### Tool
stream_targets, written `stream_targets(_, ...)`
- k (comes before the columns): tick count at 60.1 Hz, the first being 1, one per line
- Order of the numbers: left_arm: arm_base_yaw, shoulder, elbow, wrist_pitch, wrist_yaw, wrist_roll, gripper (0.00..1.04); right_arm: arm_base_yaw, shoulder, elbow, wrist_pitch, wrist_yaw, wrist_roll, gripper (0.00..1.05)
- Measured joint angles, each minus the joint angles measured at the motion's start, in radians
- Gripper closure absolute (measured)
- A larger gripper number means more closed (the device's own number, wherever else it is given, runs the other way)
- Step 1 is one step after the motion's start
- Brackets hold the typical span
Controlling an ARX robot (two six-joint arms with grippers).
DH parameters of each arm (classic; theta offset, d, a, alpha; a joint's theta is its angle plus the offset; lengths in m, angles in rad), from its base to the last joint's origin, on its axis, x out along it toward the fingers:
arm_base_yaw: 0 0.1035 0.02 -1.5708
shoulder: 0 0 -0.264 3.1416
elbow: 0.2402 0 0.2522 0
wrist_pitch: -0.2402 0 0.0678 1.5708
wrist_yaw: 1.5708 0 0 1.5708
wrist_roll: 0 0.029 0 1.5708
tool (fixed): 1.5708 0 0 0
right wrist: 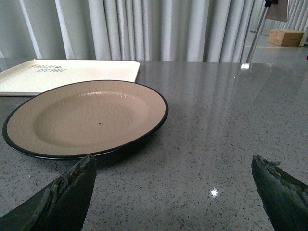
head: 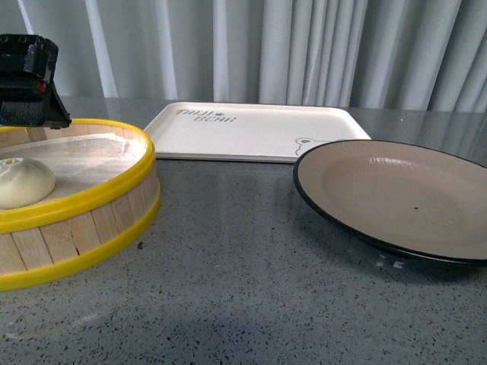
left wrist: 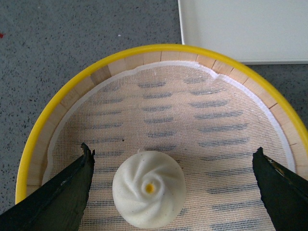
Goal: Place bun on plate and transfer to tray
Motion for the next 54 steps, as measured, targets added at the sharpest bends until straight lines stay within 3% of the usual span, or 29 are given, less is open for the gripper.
stream_targets(23,0.034,0.018,-0.055,0.005,0.019,0.014,0.07,0.0,0.0,0.0,0.0,0.0,0.0,0.08)
stream_targets(54,-0.002,0.064,-0.061,0.037,0.003,0.019,0.07,0.0,0.0,0.0,0.0,0.0,0.0,0.08)
